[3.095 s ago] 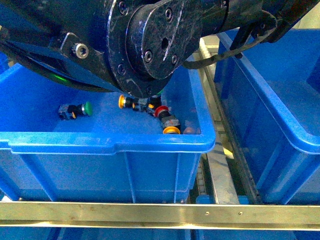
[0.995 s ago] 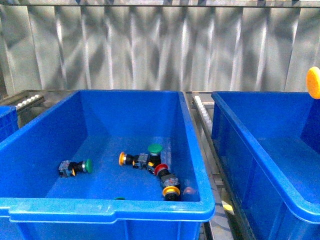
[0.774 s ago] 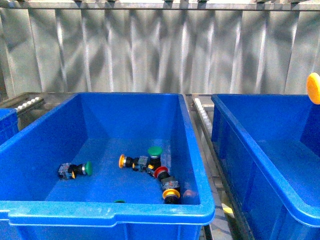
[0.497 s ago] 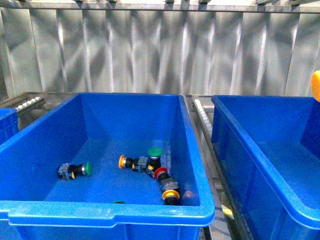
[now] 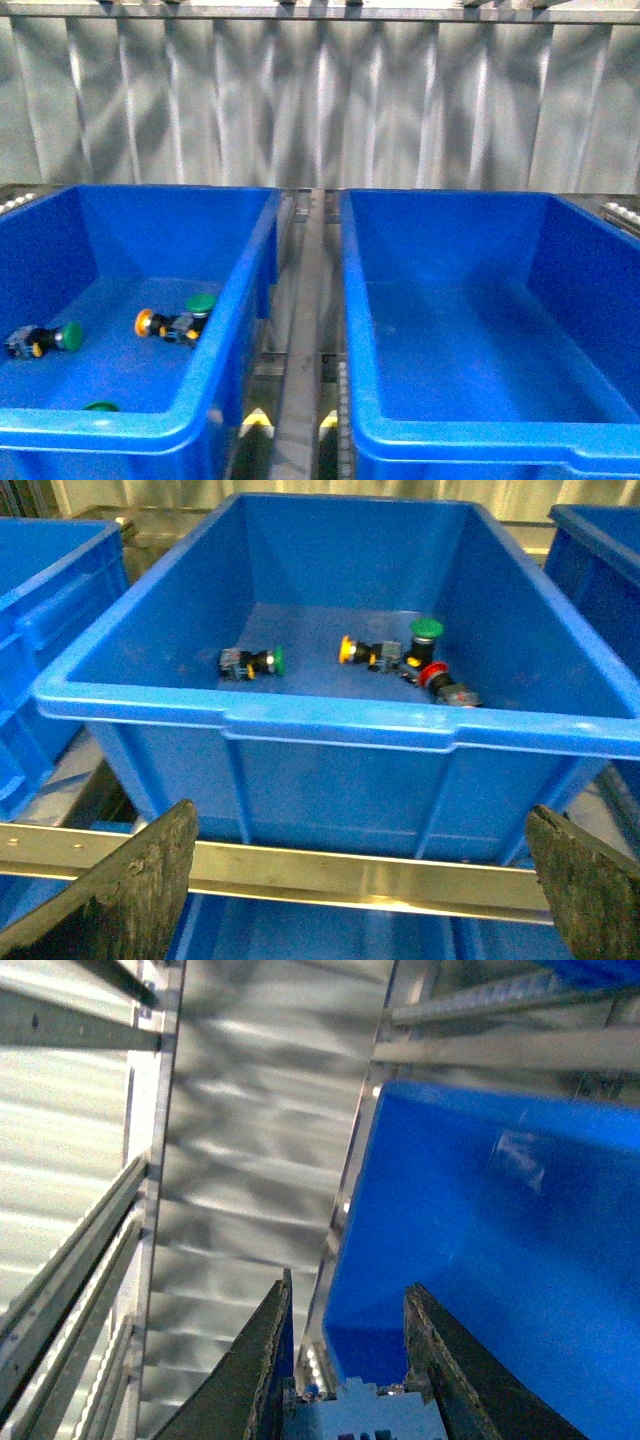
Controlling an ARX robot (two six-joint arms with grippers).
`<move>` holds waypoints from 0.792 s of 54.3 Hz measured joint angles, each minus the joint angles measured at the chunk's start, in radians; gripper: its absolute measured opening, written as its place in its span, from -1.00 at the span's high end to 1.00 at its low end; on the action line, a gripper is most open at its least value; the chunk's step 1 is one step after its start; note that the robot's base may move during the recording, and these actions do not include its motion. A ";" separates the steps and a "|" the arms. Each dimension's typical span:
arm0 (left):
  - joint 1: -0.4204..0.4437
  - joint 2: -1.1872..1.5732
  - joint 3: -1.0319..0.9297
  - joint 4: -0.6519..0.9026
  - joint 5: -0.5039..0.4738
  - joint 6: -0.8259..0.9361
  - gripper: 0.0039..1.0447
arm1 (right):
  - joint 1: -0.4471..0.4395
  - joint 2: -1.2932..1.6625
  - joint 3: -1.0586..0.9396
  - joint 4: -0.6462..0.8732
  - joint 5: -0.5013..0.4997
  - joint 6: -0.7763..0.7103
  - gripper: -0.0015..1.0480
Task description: Pick red and yellow buttons and place in box
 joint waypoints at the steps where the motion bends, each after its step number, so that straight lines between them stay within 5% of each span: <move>1: 0.000 0.000 0.000 0.000 0.000 0.000 -0.85 | -0.010 0.000 0.000 0.000 -0.009 0.000 0.49; 16: 0.000 0.000 0.000 0.001 0.000 0.000 -0.85 | -0.128 0.053 0.043 -0.005 -0.061 -0.040 0.49; 43: 0.000 0.000 0.000 0.001 0.000 0.002 -0.85 | -0.346 0.637 0.537 -0.181 -0.109 -0.631 0.49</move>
